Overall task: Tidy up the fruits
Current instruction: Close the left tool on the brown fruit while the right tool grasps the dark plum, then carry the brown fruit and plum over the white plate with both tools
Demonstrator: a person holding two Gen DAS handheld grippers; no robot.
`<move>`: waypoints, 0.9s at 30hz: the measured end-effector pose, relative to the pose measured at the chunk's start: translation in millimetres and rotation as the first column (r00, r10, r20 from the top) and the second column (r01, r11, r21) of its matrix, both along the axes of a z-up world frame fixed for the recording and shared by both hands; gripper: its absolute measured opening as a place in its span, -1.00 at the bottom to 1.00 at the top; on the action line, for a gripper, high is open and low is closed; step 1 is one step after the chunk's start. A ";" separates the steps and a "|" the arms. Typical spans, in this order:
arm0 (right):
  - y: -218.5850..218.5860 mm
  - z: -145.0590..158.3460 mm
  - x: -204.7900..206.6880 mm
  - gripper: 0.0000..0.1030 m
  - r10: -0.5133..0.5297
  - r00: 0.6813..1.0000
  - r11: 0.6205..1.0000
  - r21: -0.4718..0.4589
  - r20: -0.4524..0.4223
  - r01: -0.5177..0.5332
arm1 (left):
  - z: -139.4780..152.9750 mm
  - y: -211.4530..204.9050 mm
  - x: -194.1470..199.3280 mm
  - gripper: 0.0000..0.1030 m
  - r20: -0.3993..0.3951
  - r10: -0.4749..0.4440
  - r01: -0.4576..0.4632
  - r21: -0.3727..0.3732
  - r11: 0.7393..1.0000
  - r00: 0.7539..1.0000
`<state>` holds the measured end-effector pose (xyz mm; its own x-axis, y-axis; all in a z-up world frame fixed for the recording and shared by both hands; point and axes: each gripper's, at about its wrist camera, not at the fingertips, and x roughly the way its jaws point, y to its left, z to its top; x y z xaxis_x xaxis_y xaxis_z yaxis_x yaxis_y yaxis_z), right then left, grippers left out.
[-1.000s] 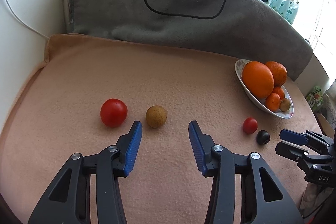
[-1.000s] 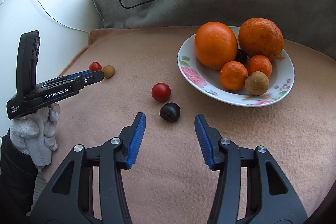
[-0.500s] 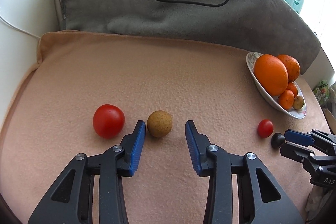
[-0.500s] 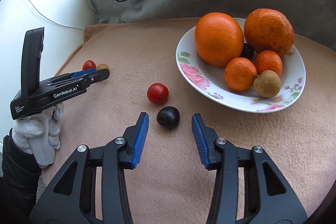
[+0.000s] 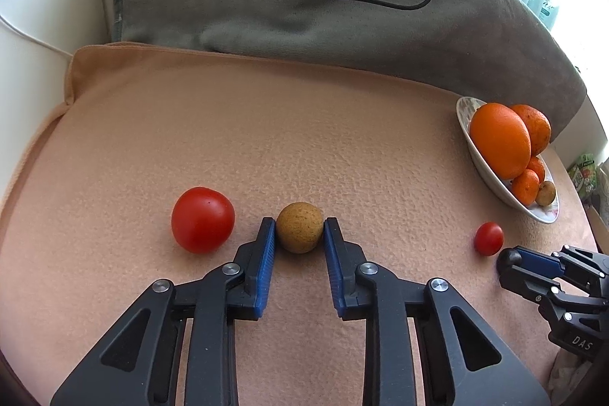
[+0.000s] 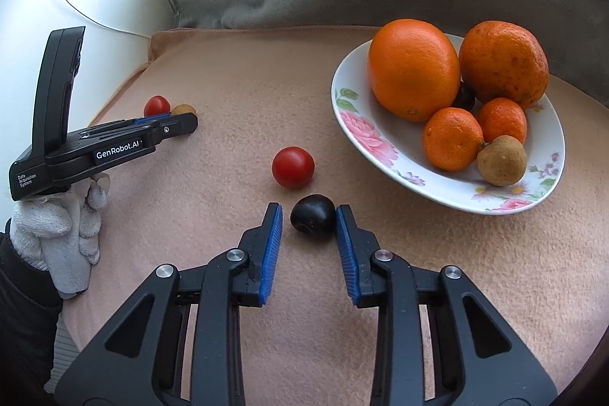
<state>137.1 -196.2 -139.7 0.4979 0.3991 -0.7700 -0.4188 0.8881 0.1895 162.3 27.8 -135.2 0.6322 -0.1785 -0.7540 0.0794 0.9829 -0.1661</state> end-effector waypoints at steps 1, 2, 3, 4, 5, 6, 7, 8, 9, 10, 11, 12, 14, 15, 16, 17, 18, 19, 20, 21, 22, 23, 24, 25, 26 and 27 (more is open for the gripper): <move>-0.4 -0.5 0.6 -0.51 -0.002 1.000 1.000 0.004 -0.002 0.002 | -0.1 0.5 0.2 -0.54 0.001 0.000 0.000 -0.002 1.000 1.000; -0.7 -0.8 1.0 -0.51 -0.003 1.000 1.000 0.008 -0.003 0.003 | -0.4 0.9 0.9 -0.54 0.002 0.000 0.000 -0.002 1.000 1.000; -1.0 -1.0 1.1 -0.52 -0.004 1.000 1.000 0.010 -0.003 0.004 | -0.5 1.4 1.3 -0.54 0.002 0.000 0.000 -0.003 1.000 1.000; -0.9 -1.3 1.3 -0.52 -0.005 1.000 1.000 0.011 -0.002 0.005 | -0.5 1.9 1.5 -0.54 0.004 0.000 0.000 -0.005 1.000 1.000; -0.8 -1.4 1.3 -0.52 -0.006 1.000 1.000 0.011 -0.001 0.006 | -0.7 2.6 1.0 -0.54 0.005 0.000 0.000 -0.007 1.000 1.000; -1.0 -1.5 1.1 -0.53 -0.006 1.000 1.000 0.011 0.001 0.006 | -0.4 2.8 0.1 -0.54 0.007 0.000 0.000 -0.009 1.000 1.000; -1.8 -1.4 0.3 -0.53 -0.007 1.000 1.000 0.012 0.002 0.007 | -0.1 3.4 -0.1 -0.55 0.009 0.000 0.000 -0.011 1.000 1.000; -2.2 -1.1 -0.5 -0.53 -0.009 1.000 1.000 0.013 0.004 0.009 | 1.4 1.3 -4.9 -0.54 0.013 0.001 -0.001 -0.012 1.000 1.000; -2.5 -0.8 -0.8 -0.53 -0.009 1.000 1.000 0.015 0.005 0.009 | 2.7 1.0 -6.4 -0.54 0.017 0.001 -0.001 -0.013 1.000 1.000; -4.4 -0.3 -2.4 -0.53 -0.010 1.000 1.000 0.018 0.007 0.010 | 3.6 1.1 -7.7 -0.54 0.021 0.000 0.001 -0.014 1.000 1.000; -5.4 0.4 -3.6 -0.53 -0.013 1.000 1.000 0.020 0.008 0.013 | 5.1 0.3 -9.3 -0.54 0.025 -0.002 0.003 -0.013 1.000 1.000; -6.5 1.2 -4.4 -0.53 -0.015 1.000 1.000 0.024 0.010 0.014 | 6.7 -0.4 -10.7 -0.54 0.031 -0.003 0.003 -0.011 1.000 1.000; -9.7 3.7 -6.6 -0.53 -0.020 1.000 0.999 0.035 0.013 0.020 | 9.8 -1.6 -14.4 -0.54 0.042 -0.005 0.006 -0.011 1.000 0.999; -11.3 5.2 -7.7 -0.53 -0.023 1.000 0.999 0.041 0.015 0.022 | 11.9 -2.4 -16.7 -0.54 0.048 -0.008 0.008 -0.011 1.000 0.999; -13.1 6.9 -9.6 -0.53 -0.026 1.000 0.999 0.047 0.017 0.025 | 14.7 -4.4 -19.3 -0.55 0.053 -0.011 0.012 -0.013 1.000 0.999; -15.3 8.8 -11.3 -0.54 -0.028 0.999 0.998 0.052 0.020 0.027 | 16.6 -5.5 -21.7 -0.55 0.057 -0.016 0.018 -0.019 1.000 0.998; -17.0 10.6 -12.9 -0.54 -0.030 0.999 0.998 0.057 0.023 0.029 | 18.1 -6.9 -25.4 -0.55 0.062 -0.022 0.023 -0.025 0.999 0.998; -18.8 12.6 -14.6 -0.54 -0.033 0.999 0.998 0.060 0.028 0.031 | 20.0 -9.0 -28.2 -0.55 0.067 -0.028 0.029 -0.026 0.999 0.997; -20.5 14.6 -16.1 -0.54 -0.037 0.999 0.997 0.064 0.032 0.035 | 21.9 -11.1 -31.7 -0.55 0.073 -0.033 0.035 -0.025 0.999 0.997; -22.1 17.0 -17.9 -0.54 -0.039 0.999 0.997 0.069 0.037 0.037 | 25.2 -14.1 -35.1 -0.55 0.079 -0.036 0.039 -0.026 0.999 0.996; -23.9 19.2 -19.5 -0.54 -0.042 0.998 0.997 0.074 0.040 0.039 | 28.0 -16.8 -38.0 -0.55 0.087 -0.041 0.044 -0.031 0.999 0.995; -25.5 21.5 -20.9 -0.53 -0.044 0.998 0.996 0.078 0.044 0.041 | 31.4 -19.7 -41.1 -0.54 0.094 -0.046 0.050 -0.036 0.998 0.995; -27.5 24.0 -22.4 -0.53 -0.047 0.998 0.996 0.081 0.049 0.043 | 34.4 -22.4 -43.6 -0.54 0.100 -0.052 0.057 -0.040 0.998 0.994; -30.1 26.7 -24.0 -0.53 -0.052 0.997 0.995 0.085 0.054 0.047 | 37.3 -25.3 -45.5 -0.54 0.106 -0.059 0.064 -0.043 0.997 0.993; -32.5 29.0 -25.5 -0.54 -0.057 0.997 0.995 0.090 0.058 0.051 | 40.3 -28.3 -47.2 -0.54 0.113 -0.066 0.072 -0.045 0.996 0.991; -35.2 31.2 -26.9 -0.54 -0.061 0.996 0.994 0.094 0.063 0.055 | 42.7 -31.5 -48.7 -0.54 0.119 -0.074 0.080 -0.047 0.996 0.990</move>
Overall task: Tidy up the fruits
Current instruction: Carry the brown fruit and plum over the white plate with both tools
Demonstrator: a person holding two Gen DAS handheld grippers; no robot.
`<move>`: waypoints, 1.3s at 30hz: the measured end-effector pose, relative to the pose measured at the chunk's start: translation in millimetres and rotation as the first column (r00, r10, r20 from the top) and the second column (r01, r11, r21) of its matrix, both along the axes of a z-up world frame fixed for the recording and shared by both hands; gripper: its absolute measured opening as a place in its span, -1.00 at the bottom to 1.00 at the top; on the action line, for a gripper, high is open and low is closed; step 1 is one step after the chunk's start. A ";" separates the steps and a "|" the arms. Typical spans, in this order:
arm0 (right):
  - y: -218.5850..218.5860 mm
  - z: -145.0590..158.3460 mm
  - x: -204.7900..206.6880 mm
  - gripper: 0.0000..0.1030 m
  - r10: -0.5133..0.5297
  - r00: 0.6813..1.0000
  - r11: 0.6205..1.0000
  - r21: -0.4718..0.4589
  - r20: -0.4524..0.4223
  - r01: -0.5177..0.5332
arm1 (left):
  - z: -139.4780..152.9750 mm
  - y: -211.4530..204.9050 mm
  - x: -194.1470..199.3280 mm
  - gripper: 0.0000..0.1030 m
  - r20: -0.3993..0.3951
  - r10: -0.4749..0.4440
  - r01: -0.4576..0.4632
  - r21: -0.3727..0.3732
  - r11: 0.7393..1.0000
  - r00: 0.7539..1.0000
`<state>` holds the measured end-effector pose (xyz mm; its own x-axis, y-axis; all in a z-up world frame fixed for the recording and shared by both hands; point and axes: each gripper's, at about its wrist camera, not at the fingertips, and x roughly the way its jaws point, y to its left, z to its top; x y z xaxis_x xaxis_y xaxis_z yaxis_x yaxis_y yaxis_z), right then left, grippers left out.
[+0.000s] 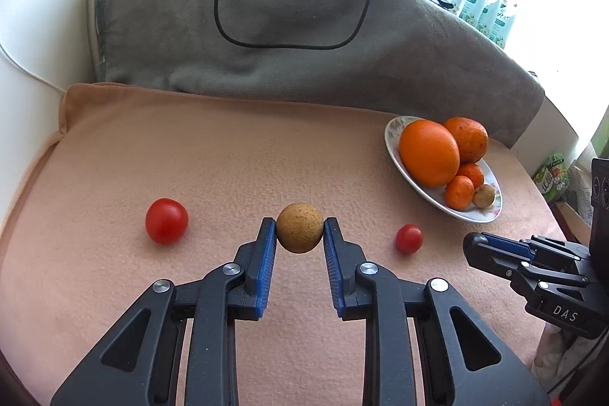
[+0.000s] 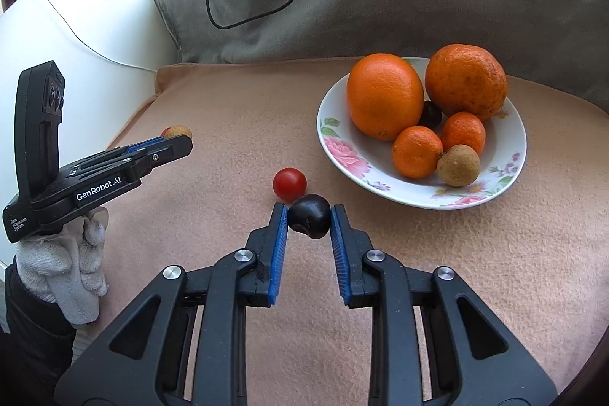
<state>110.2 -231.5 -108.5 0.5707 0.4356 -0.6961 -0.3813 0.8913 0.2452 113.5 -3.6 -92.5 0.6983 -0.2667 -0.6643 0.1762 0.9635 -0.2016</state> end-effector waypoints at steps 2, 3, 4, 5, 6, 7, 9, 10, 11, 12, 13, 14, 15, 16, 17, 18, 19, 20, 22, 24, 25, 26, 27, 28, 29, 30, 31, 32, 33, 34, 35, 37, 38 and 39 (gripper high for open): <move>-6.1 4.5 -2.8 -0.54 -0.011 1.000 1.000 0.008 0.011 0.011 | 4.8 -5.1 -0.4 -0.55 0.010 -0.016 0.016 -0.007 1.000 1.000; -9.6 6.9 -3.8 -0.54 -0.018 1.000 1.000 0.012 0.015 0.017 | 7.1 -8.4 -0.6 -0.55 0.014 -0.024 0.024 -0.009 1.000 1.000; -13.3 8.9 -4.4 -0.54 -0.025 0.999 1.000 0.016 0.020 0.024 | 9.2 -11.8 -1.4 -0.54 0.018 -0.033 0.033 -0.011 0.999 0.999; -16.6 10.8 -4.4 -0.54 -0.032 0.999 0.999 0.019 0.024 0.032 | 11.4 -15.4 -2.0 -0.55 0.022 -0.042 0.042 -0.012 0.999 0.999; -19.8 12.4 -5.3 -0.54 -0.039 0.999 0.999 0.021 0.028 0.039 | 13.4 -19.6 -2.9 -0.54 0.025 -0.050 0.051 -0.013 0.999 0.998; -23.1 13.8 -6.1 -0.54 -0.047 0.998 0.999 0.022 0.031 0.046 | 14.9 -22.9 -3.4 -0.54 0.028 -0.059 0.059 -0.015 0.998 0.998; -31.6 16.0 -7.2 -0.54 -0.063 0.997 0.998 0.025 0.037 0.062 | 17.8 -30.2 -3.6 -0.54 0.034 -0.077 0.077 -0.016 0.997 0.996; -36.5 17.3 -7.2 -0.54 -0.072 0.997 0.997 0.027 0.040 0.070 | 19.2 -34.5 -3.3 -0.54 0.037 -0.086 0.087 -0.015 0.996 0.996; -40.6 18.3 -7.0 -0.54 -0.079 0.996 0.997 0.029 0.041 0.078 | 20.5 -38.7 -2.8 -0.55 0.040 -0.095 0.096 -0.014 0.995 0.995; -44.4 19.1 -6.2 -0.54 -0.087 0.995 0.996 0.030 0.043 0.085 | 22.0 -42.3 -2.3 -0.55 0.043 -0.104 0.105 -0.013 0.994 0.994; -47.1 19.1 -5.5 -0.54 -0.094 0.995 0.995 0.030 0.044 0.092 | 23.1 -46.5 -1.3 -0.55 0.045 -0.112 0.113 -0.013 0.994 0.993; -49.9 19.9 -4.2 -0.54 -0.101 0.994 0.995 0.030 0.046 0.099 | 23.3 -51.0 0.3 -0.55 0.046 -0.121 0.122 -0.013 0.992 0.992; -53.1 20.4 -3.6 -0.54 -0.107 0.993 0.994 0.031 0.047 0.105 | 24.1 -55.4 1.7 -0.54 0.048 -0.130 0.130 -0.011 0.991 0.990; -55.1 21.0 -2.4 -0.54 -0.112 0.992 0.993 0.031 0.048 0.111 | 24.7 -59.7 3.0 -0.54 0.049 -0.137 0.138 -0.012 0.990 0.989; -58.9 21.1 -2.4 -0.54 -0.119 0.992 0.993 0.032 0.050 0.117 | 25.1 -64.0 4.3 -0.54 0.049 -0.145 0.146 -0.012 0.989 0.988; -61.5 21.4 -0.9 -0.54 -0.123 0.991 0.992 0.032 0.050 0.122 | 25.0 -68.0 5.5 -0.54 0.048 -0.152 0.153 -0.012 0.988 0.987; -63.6 21.6 0.5 -0.54 -0.128 0.990 0.991 0.032 0.051 0.126 | 24.7 -71.9 6.8 -0.55 0.047 -0.158 0.159 -0.012 0.987 0.986; -66.1 21.6 1.5 -0.54 -0.133 0.990 0.991 0.031 0.051 0.132 | 24.4 -75.9 8.1 -0.55 0.045 -0.165 0.165 -0.011 0.986 0.985; -70.7 21.7 4.9 -0.53 -0.142 0.989 0.990 0.031 0.052 0.140 | 23.1 -82.2 10.3 -0.55 0.041 -0.175 0.176 -0.013 0.984 0.984; -74.7 22.3 8.5 -0.53 -0.153 0.987 0.988 0.029 0.054 0.151 | 21.6 -88.7 13.4 -0.54 0.034 -0.185 0.186 -0.013 0.983 0.982; -77.2 22.3 10.0 -0.53 -0.160 0.986 0.987 0.029 0.056 0.159 | 20.9 -91.8 14.7 -0.55 0.032 -0.190 0.190 -0.012 0.982 0.981; -79.6 22.1 12.2 -0.54 -0.167 0.984 0.986 0.028 0.056 0.165 | 20.1 -94.9 16.0 -0.55 0.029 -0.194 0.195 -0.012 0.981 0.981; -81.8 21.6 15.1 -0.54 -0.172 0.984 0.985 0.029 0.056 0.171 | 19.5 -98.0 16.8 -0.54 0.027 -0.199 0.200 -0.012 0.980 0.980; -84.1 21.4 18.0 -0.53 -0.177 0.983 0.984 0.028 0.055 0.176 | 18.8 -101.2 17.8 -0.54 0.024 -0.204 0.205 -0.011 0.979 0.979; -86.5 21.1 21.2 -0.54 -0.183 0.982 0.983 0.027 0.055 0.182 | 18.0 -104.5 18.8 -0.54 0.022 -0.209 0.209 -0.010 0.978 0.978; -88.3 20.9 24.1 -0.54 -0.188 0.981 0.982 0.026 0.056 0.187 | 17.2 -107.4 20.0 -0.54 0.019 -0.215 0.215 -0.010 0.976 0.976; -89.9 20.5 27.2 -0.54 -0.192 0.980 0.981 0.023 0.055 0.191 | 16.4 -110.4 20.9 -0.54 0.016 -0.221 0.221 -0.008 0.975 0.975; -91.6 20.0 30.1 -0.54 -0.196 0.979 0.981 0.022 0.054 0.195 | 15.4 -113.2 21.8 -0.54 0.013 -0.226 0.226 -0.005 0.974 0.974; -92.9 19.2 33.2 -0.54 -0.201 0.978 0.980 0.020 0.054 0.200 | 14.4 -116.1 22.7 -0.54 0.009 -0.231 0.231 -0.004 0.973 0.973; -94.1 18.5 36.1 -0.53 -0.205 0.977 0.979 0.018 0.054 0.205 | 13.4 -118.6 23.7 -0.54 0.005 -0.235 0.235 -0.006 0.972 0.972; -95.3 17.8 38.6 -0.54 -0.209 0.976 0.978 0.016 0.054 0.209 | 12.5 -121.2 24.6 -0.54 0.002 -0.239 0.239 -0.005 0.971 0.971; -97.5 16.4 43.4 -0.53 -0.215 0.975 0.977 0.012 0.052 0.214 | 11.4 -125.3 25.9 -0.55 -0.002 -0.244 0.244 -0.005 0.970 0.970; -97.8 16.3 46.4 -0.54 -0.217 0.975 0.976 0.011 0.051 0.216 | 10.9 -127.3 26.7 -0.55 -0.004 -0.247 0.247 -0.004 0.969 0.969; -98.1 16.0 48.8 -0.53 -0.217 0.975 0.976 0.011 0.050 0.217 | 10.4 -129.9 27.3 -0.54 -0.005 -0.250 0.250 -0.001 0.968 0.968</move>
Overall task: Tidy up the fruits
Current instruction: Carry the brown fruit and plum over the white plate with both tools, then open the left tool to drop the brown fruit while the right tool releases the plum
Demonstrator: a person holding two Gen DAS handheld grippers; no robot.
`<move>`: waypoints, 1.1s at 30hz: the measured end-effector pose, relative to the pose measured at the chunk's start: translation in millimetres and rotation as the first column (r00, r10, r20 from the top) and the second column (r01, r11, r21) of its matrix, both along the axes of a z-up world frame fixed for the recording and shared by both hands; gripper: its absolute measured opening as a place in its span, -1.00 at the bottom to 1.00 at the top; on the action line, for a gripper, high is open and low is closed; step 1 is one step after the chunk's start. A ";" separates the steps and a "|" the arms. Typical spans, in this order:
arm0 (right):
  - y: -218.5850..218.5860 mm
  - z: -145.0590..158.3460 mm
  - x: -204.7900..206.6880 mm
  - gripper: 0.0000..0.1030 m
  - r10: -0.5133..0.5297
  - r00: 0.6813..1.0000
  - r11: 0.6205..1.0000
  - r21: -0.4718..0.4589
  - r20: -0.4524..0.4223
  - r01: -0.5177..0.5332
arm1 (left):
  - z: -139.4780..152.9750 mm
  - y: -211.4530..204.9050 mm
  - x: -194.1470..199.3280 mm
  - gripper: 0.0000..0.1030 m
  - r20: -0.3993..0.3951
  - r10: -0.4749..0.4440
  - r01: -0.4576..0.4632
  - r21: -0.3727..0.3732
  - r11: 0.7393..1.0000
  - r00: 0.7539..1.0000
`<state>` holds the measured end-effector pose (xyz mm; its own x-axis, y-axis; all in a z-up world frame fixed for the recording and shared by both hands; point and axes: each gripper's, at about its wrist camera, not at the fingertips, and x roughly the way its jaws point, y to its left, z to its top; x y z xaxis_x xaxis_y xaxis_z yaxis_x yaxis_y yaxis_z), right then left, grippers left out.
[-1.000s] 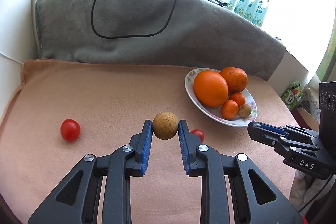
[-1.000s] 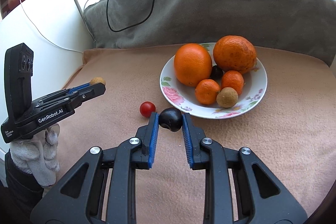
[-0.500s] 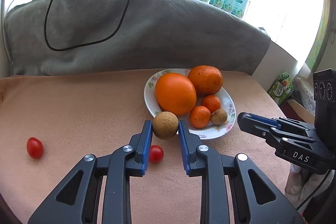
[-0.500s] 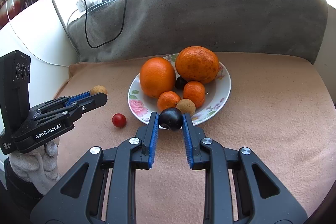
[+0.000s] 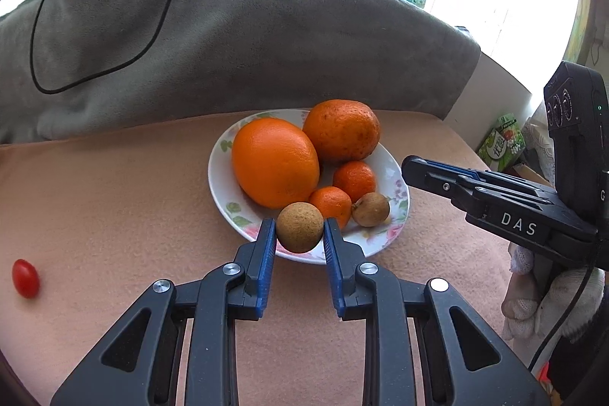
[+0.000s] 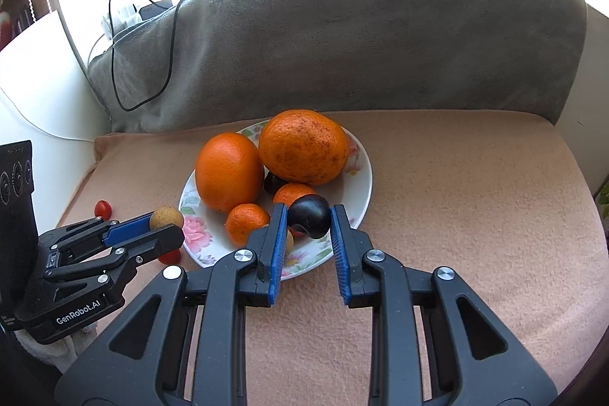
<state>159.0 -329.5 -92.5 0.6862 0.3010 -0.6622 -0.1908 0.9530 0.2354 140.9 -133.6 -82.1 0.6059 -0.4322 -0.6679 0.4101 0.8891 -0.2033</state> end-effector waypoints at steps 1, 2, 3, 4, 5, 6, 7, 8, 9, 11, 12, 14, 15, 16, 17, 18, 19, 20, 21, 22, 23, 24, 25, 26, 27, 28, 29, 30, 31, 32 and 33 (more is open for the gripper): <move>-0.3 -0.2 2.5 -0.53 0.000 1.000 1.000 -0.002 -0.001 0.000 | -0.5 -2.2 0.8 -0.55 -0.001 -0.003 0.003 0.003 1.000 1.000; -0.3 -0.7 4.9 -0.53 0.000 1.000 1.000 -0.005 -0.002 0.000 | -0.9 -4.1 1.7 -0.55 -0.002 -0.004 0.004 0.005 1.000 1.000; -0.2 -1.3 7.5 -0.53 0.001 1.000 1.000 -0.008 -0.005 -0.001 | -1.4 -6.2 2.7 -0.55 -0.004 -0.007 0.007 0.006 1.000 1.000; -0.1 -1.9 10.0 -0.53 0.002 1.000 1.000 -0.009 -0.007 -0.002 | -1.7 -7.9 3.7 -0.54 -0.004 -0.009 0.009 0.008 1.000 1.000; -0.2 -2.7 12.4 -0.53 0.002 1.000 1.000 -0.011 -0.009 -0.002 | -2.2 -9.5 4.5 -0.55 -0.006 -0.010 0.011 0.011 1.000 1.000; -0.1 -3.2 14.1 -0.53 0.002 1.000 1.000 -0.011 -0.010 -0.002 | -2.4 -9.4 5.1 -0.54 -0.007 -0.011 0.012 0.011 1.000 1.000; 0.2 -3.6 15.4 -0.53 0.004 1.000 1.000 -0.010 -0.011 -0.004 | -2.8 -10.5 5.8 -0.54 -0.008 -0.012 0.012 0.012 1.000 1.000; 0.5 -3.9 16.2 -0.53 0.005 1.000 1.000 -0.009 -0.012 -0.005 | -3.2 -11.1 6.4 -0.54 -0.010 -0.013 0.013 0.013 1.000 1.000; 0.9 -4.4 16.8 -0.53 0.006 1.000 1.000 -0.010 -0.013 -0.007 | -3.3 -10.5 6.0 -0.54 -0.011 -0.012 0.012 0.014 1.000 1.000; 2.0 -5.4 17.9 -0.53 0.013 1.000 1.000 -0.009 -0.017 -0.013 | -4.0 -11.6 6.8 -0.54 -0.013 -0.013 0.013 0.017 1.000 1.000; 2.7 -5.7 18.2 -0.53 0.014 1.000 1.000 -0.008 -0.018 -0.014 | -4.4 -13.0 7.5 -0.54 -0.013 -0.014 0.015 0.020 1.000 1.000; 3.5 -6.0 18.5 -0.53 0.014 1.000 1.000 -0.009 -0.017 -0.014 | -5.0 -13.9 7.7 -0.54 -0.014 -0.013 0.014 0.022 1.000 1.000; 4.1 -6.0 18.2 -0.53 0.014 1.000 1.000 -0.008 -0.017 -0.014 | -4.9 -14.3 8.5 -0.54 -0.014 -0.014 0.014 0.022 1.000 1.000; 4.2 -6.0 18.0 -0.53 0.013 1.000 1.000 -0.007 -0.017 -0.014 | -4.9 -14.3 8.6 -0.54 -0.014 -0.014 0.015 0.022 1.000 1.000; 5.1 -6.3 18.6 -0.53 0.015 1.000 1.000 -0.006 -0.018 -0.015 | -4.8 -14.2 8.8 -0.54 -0.014 -0.014 0.015 0.022 1.000 1.000; 5.2 -6.7 18.4 -0.53 0.016 1.000 1.000 -0.005 -0.019 -0.016 | -4.9 -14.2 9.1 -0.54 -0.014 -0.016 0.016 0.023 1.000 1.000; 5.1 -7.0 18.4 -0.53 0.017 1.000 1.000 -0.006 -0.020 -0.017 | -4.8 -14.3 9.0 -0.54 -0.013 -0.015 0.015 0.024 1.000 1.000; 4.9 -7.3 18.3 -0.53 0.017 1.000 1.000 -0.006 -0.020 -0.017 | -4.6 -14.6 8.6 -0.54 -0.011 -0.011 0.012 0.024 1.000 1.000; 5.1 -7.6 18.3 -0.52 0.018 1.000 1.000 -0.006 -0.021 -0.018 | -4.7 -14.4 8.9 -0.54 -0.010 -0.011 0.011 0.024 1.000 1.000; 5.2 -7.6 18.4 -0.52 0.018 1.000 1.000 -0.005 -0.022 -0.018 | -4.5 -14.4 8.8 -0.54 -0.009 -0.010 0.011 0.025 1.000 1.000; 5.1 -7.6 18.3 -0.52 0.019 1.000 1.000 -0.004 -0.022 -0.019 | -4.4 -14.3 8.8 -0.54 -0.008 -0.009 0.009 0.025 1.000 1.000; 5.4 -7.6 18.2 -0.51 0.020 1.000 1.000 -0.004 -0.021 -0.020 | -4.3 -14.2 9.1 -0.54 -0.007 -0.007 0.007 0.026 1.000 1.000; 5.4 -7.4 17.8 -0.45 0.019 1.000 1.000 -0.004 -0.019 -0.019 | -4.5 -13.9 9.5 -0.54 -0.006 -0.005 0.005 0.026 1.000 1.000; 5.6 -7.1 17.4 -0.40 0.019 1.000 1.000 -0.003 -0.016 -0.019 | -4.5 -13.8 9.8 -0.54 -0.006 -0.005 0.005 0.026 1.000 1.000; 5.3 -6.7 16.6 -0.27 0.020 1.000 1.000 -0.001 -0.013 -0.020 | -4.6 -14.0 9.8 -0.54 -0.005 -0.005 0.005 0.027 1.000 1.000; 4.6 -6.5 15.7 -0.20 0.022 1.000 1.000 0.000 -0.010 -0.022 | -4.7 -14.5 9.3 -0.52 -0.003 -0.004 0.004 0.028 1.000 1.000; 5.1 -6.0 15.6 -0.20 0.023 1.000 1.000 -0.001 -0.008 -0.023 | -4.6 -14.7 9.1 -0.48 -0.002 -0.004 0.004 0.029 1.000 1.000; 5.3 -5.8 15.6 -0.20 0.024 1.000 1.000 -0.002 -0.007 -0.024 | -4.4 -14.5 9.0 -0.37 0.001 -0.002 0.002 0.028 1.000 1.000; 5.6 -5.3 15.9 -0.20 0.023 1.000 1.000 -0.002 -0.007 -0.023 | -3.9 -14.1 9.0 -0.33 0.002 -0.001 0.001 0.028 1.000 1.000; 5.4 -5.2 15.8 -0.20 0.021 1.000 1.000 -0.001 -0.007 -0.021 | -3.4 -13.8 8.8 -0.32 0.003 -0.001 0.001 0.028 1.000 1.000; 5.3 -4.9 15.7 -0.19 0.021 1.000 1.000 0.000 -0.007 -0.021 | -3.2 -13.5 8.6 -0.25 0.005 -0.001 0.000 0.028 1.000 1.000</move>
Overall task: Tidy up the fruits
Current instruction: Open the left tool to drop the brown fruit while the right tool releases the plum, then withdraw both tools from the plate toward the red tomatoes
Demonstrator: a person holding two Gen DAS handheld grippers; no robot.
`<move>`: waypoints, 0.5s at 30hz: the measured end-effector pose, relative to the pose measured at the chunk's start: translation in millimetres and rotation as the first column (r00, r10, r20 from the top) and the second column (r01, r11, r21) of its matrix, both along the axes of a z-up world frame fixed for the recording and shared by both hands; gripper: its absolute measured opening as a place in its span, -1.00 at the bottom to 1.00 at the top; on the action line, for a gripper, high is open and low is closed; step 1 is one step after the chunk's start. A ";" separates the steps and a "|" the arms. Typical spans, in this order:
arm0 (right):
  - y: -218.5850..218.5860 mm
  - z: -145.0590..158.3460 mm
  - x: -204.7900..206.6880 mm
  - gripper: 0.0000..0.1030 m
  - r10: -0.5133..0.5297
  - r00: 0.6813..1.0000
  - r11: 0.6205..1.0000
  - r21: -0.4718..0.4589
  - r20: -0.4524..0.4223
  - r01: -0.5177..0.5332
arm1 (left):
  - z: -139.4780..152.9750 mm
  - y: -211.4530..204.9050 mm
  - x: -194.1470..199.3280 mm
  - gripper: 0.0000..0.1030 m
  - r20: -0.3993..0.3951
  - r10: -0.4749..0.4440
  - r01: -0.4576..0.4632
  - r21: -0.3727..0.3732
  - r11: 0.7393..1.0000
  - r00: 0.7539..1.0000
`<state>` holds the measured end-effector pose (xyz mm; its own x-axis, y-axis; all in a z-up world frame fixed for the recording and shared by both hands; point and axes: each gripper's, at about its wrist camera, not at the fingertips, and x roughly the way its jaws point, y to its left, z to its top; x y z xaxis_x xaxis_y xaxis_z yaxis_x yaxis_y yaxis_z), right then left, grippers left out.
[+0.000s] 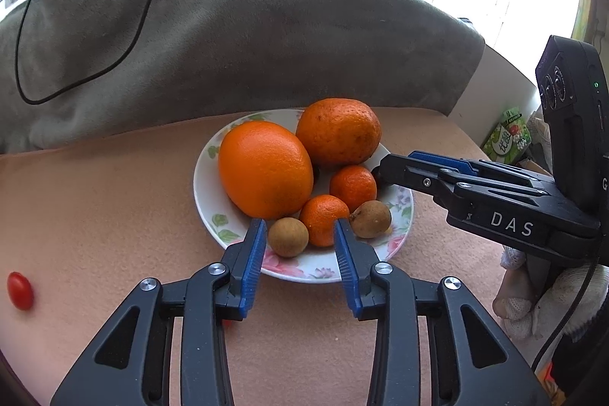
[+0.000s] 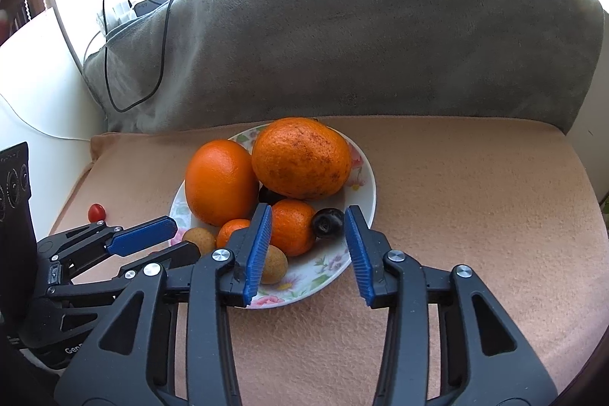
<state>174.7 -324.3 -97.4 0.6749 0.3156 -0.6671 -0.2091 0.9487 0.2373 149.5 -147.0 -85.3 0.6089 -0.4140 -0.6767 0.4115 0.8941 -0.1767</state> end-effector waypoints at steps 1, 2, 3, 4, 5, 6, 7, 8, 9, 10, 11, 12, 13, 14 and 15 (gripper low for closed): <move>0.2 0.3 -0.1 -0.19 0.000 1.000 1.000 0.002 0.000 0.000 | 0.6 0.4 -0.4 -0.16 0.003 0.002 -0.002 -0.001 1.000 1.000; 0.3 0.5 -0.2 -0.18 -0.001 1.000 1.000 0.002 0.001 0.001 | 1.1 1.0 -0.8 -0.13 0.007 0.003 -0.003 -0.001 1.000 1.000; 0.4 0.8 -0.4 -0.17 -0.002 1.000 1.000 0.002 0.002 0.002 | 1.5 1.6 -1.3 -0.13 0.010 0.003 -0.003 -0.001 1.000 1.000; 0.5 1.3 -0.6 -0.15 -0.003 1.000 1.000 0.002 0.002 0.003 | 1.9 1.6 -1.7 -0.12 0.012 0.002 -0.002 0.001 1.000 1.000; 0.7 1.7 -0.9 -0.09 -0.004 1.000 1.000 0.002 0.004 0.004 | 2.1 2.6 -2.1 -0.09 0.014 0.004 -0.004 0.002 1.000 1.000; 1.0 2.5 -1.8 0.10 -0.008 1.000 1.000 0.003 0.009 0.008 | 2.3 3.8 -2.6 0.05 0.015 0.007 -0.007 0.003 1.000 1.000; 1.4 3.7 -3.1 0.29 -0.011 1.000 1.000 0.004 0.016 0.011 | 2.6 4.8 -3.1 0.15 0.019 0.011 -0.011 0.003 1.000 1.000; 1.8 4.8 -4.1 0.34 -0.012 1.000 1.000 0.004 0.022 0.012 | 3.0 5.5 -3.7 0.18 0.022 0.014 -0.014 0.003 1.000 1.000; 2.6 5.8 -4.8 0.36 -0.011 1.000 1.000 0.003 0.025 0.011 | 3.4 6.6 -4.0 0.20 0.024 0.017 -0.017 0.003 1.000 1.000; 3.4 7.0 -5.1 0.38 -0.010 1.000 1.000 0.002 0.026 0.010 | 3.8 7.4 -4.4 0.22 0.025 0.020 -0.020 0.005 1.000 0.999; 4.7 8.2 -5.1 0.40 -0.010 1.000 1.000 0.000 0.026 0.010 | 4.1 8.4 -4.9 0.28 0.027 0.022 -0.022 0.007 1.000 0.999; 5.7 9.2 -5.7 0.49 -0.010 0.999 1.000 0.000 0.030 0.010 | 4.6 8.9 -5.0 0.30 0.030 0.024 -0.024 0.010 1.000 0.999; 6.5 10.6 -6.6 0.59 -0.011 0.999 1.000 0.002 0.038 0.011 | 4.9 9.8 -5.5 0.31 0.032 0.026 -0.027 0.011 1.000 0.999; 7.2 12.1 -7.6 0.62 -0.012 0.999 1.000 0.004 0.046 0.012 | 5.2 10.2 -5.7 0.31 0.033 0.030 -0.030 0.012 0.999 0.999; 7.9 13.7 -8.3 0.64 -0.011 0.999 1.000 0.007 0.051 0.011 | 5.7 11.7 -6.3 0.32 0.035 0.032 -0.032 0.012 0.999 0.999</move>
<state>166.4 -316.3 -83.7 0.7115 0.3123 -0.6295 -0.2107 0.9494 0.2328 143.1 -135.4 -79.6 0.6450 -0.3854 -0.6599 0.3881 0.9091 -0.1516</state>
